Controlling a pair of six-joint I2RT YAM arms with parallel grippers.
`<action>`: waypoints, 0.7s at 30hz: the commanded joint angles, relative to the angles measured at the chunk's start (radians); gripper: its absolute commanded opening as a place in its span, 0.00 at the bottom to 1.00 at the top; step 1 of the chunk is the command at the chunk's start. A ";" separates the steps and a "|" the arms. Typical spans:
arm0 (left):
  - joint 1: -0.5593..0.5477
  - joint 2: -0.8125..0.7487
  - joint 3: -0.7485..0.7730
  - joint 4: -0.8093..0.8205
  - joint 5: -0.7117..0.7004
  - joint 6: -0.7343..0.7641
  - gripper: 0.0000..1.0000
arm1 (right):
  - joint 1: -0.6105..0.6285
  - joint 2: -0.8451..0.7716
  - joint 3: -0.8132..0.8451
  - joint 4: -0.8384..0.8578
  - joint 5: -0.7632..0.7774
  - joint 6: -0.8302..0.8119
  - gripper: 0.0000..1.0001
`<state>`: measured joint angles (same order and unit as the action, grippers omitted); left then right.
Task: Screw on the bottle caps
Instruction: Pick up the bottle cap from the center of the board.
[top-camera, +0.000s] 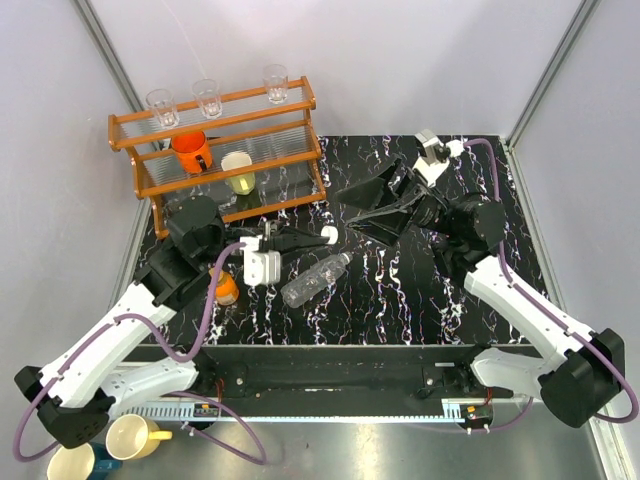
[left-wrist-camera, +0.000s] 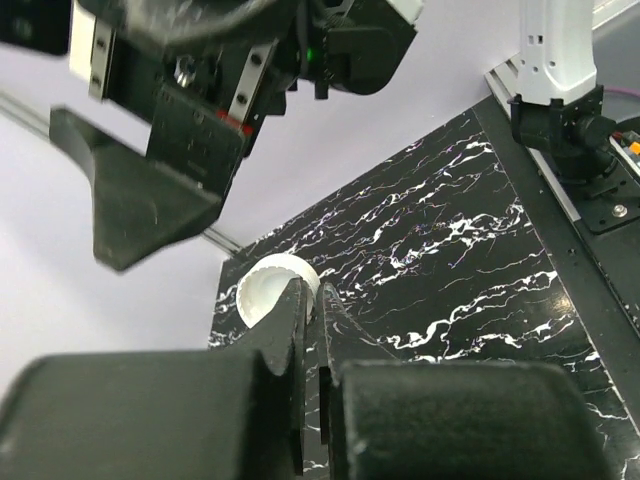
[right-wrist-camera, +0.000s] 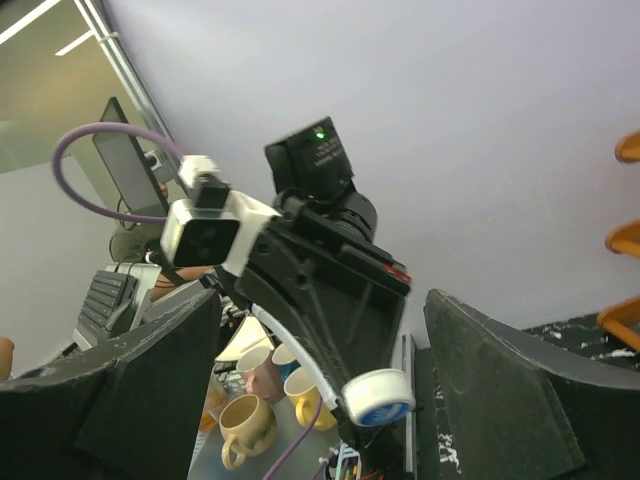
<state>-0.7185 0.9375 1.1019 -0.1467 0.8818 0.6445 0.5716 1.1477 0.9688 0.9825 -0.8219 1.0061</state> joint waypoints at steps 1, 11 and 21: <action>-0.030 -0.028 0.021 -0.017 -0.007 0.170 0.01 | 0.008 -0.038 -0.013 -0.019 0.007 -0.040 0.91; -0.044 -0.039 0.052 -0.022 0.002 0.215 0.01 | 0.007 -0.014 -0.042 0.022 -0.019 -0.002 0.84; -0.044 -0.037 0.058 0.108 0.029 0.037 0.01 | 0.050 0.032 -0.061 0.159 -0.065 0.040 0.78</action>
<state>-0.7593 0.9161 1.1141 -0.1616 0.8753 0.7654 0.5991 1.1744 0.9062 1.0256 -0.8574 1.0183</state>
